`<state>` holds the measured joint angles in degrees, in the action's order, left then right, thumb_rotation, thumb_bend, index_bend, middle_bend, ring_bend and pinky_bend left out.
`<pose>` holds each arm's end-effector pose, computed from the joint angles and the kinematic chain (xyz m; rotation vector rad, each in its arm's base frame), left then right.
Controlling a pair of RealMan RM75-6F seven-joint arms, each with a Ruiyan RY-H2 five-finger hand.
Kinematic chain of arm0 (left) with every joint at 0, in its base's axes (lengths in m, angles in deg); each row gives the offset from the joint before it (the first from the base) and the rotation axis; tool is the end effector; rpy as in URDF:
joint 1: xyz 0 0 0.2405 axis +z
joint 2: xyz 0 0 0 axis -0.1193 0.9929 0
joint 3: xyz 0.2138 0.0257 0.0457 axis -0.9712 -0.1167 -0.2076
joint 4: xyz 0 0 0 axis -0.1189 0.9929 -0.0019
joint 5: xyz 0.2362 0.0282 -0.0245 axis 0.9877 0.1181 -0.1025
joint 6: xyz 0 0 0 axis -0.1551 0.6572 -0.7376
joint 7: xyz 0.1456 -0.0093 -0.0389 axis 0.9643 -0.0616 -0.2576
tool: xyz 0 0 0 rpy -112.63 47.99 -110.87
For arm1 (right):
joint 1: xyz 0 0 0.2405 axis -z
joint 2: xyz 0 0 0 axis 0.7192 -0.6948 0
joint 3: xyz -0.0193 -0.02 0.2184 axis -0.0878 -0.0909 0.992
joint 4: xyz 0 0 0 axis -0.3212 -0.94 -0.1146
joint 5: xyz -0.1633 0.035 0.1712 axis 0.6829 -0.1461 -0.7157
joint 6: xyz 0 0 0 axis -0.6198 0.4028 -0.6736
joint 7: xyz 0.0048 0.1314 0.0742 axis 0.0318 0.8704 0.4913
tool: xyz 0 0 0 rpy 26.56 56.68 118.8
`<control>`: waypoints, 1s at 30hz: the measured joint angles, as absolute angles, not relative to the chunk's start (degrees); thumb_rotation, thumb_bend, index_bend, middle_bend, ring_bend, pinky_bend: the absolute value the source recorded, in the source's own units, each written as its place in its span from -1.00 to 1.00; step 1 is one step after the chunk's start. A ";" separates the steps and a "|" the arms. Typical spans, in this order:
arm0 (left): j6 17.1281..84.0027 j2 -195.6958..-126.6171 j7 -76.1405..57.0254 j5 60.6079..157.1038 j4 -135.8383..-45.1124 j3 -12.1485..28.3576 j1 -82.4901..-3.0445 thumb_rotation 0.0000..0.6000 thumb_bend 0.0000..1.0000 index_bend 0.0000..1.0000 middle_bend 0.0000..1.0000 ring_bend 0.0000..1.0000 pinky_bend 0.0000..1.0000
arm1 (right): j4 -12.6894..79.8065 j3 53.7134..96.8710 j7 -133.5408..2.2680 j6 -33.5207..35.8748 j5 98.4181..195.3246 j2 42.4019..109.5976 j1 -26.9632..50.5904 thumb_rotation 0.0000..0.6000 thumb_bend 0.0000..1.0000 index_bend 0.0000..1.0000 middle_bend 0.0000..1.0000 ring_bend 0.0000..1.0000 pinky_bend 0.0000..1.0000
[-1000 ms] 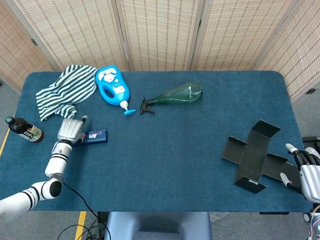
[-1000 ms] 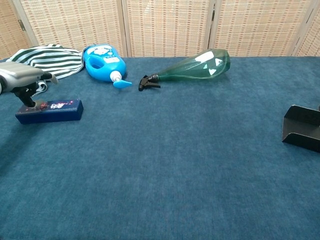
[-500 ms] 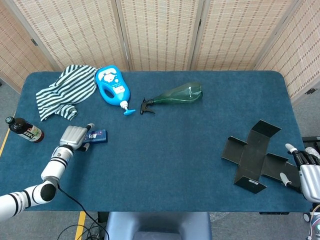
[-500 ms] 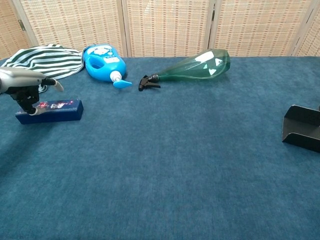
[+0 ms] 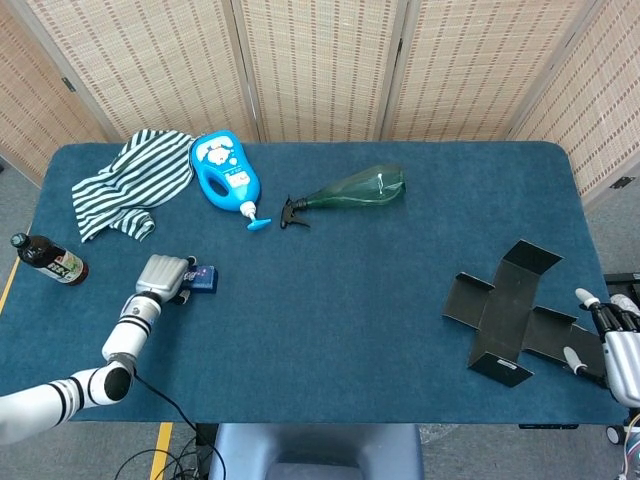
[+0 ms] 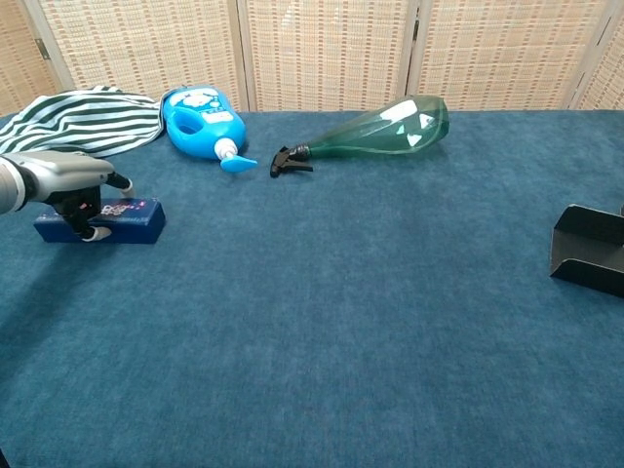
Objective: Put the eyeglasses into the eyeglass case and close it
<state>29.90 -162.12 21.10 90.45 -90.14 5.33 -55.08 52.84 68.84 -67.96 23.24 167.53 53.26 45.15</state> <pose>-0.2108 0.3854 -0.0175 -1.8090 -0.9080 -0.4335 -0.3083 -0.1704 0.1408 1.3061 -0.8939 0.8139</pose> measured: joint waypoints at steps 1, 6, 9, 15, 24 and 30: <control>30.47 -162.21 20.54 91.70 -90.24 5.22 -54.87 1.00 -0.12 0.04 0.87 0.85 1.00 | 52.85 68.87 -67.95 23.25 167.54 53.25 45.14 1.00 -0.44 -0.80 -0.46 -0.52 -0.54; 33.37 -161.61 20.26 94.76 -92.32 4.36 -54.04 1.00 -0.33 -0.67 0.86 0.82 1.00 | 52.84 68.89 -67.93 23.16 167.64 53.30 45.04 1.00 -0.44 -0.80 -0.46 -0.52 -0.54; 35.95 -160.76 20.75 96.29 -94.57 3.94 -53.35 1.00 -0.40 -0.90 0.76 0.74 1.00 | 52.89 68.97 -68.01 23.16 167.65 53.34 44.98 1.00 -0.44 -0.80 -0.46 -0.52 -0.54; 42.73 -159.05 17.29 102.96 -98.62 3.86 -50.37 1.00 -0.42 -0.93 0.45 0.40 0.83 | 52.86 69.12 -68.13 22.90 167.52 53.40 44.76 1.00 -0.44 -0.80 -0.46 -0.52 -0.54; 57.17 -156.07 9.77 111.16 -102.80 3.75 -41.84 1.00 -0.42 -0.66 0.15 0.07 0.37 | 52.26 69.17 -67.63 22.36 168.84 53.34 43.85 1.00 -0.44 -0.80 -0.46 -0.52 -0.54; 67.86 -153.75 7.24 115.70 -104.84 2.50 -33.85 1.00 -0.42 -0.61 0.13 0.03 0.24 | 50.98 68.87 -65.58 21.70 171.24 53.22 42.69 1.00 -0.47 -0.80 -0.46 -0.51 -0.54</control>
<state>67.86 -153.75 7.24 115.70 -104.84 2.50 -33.85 50.98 68.87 -65.58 21.70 171.24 53.22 42.69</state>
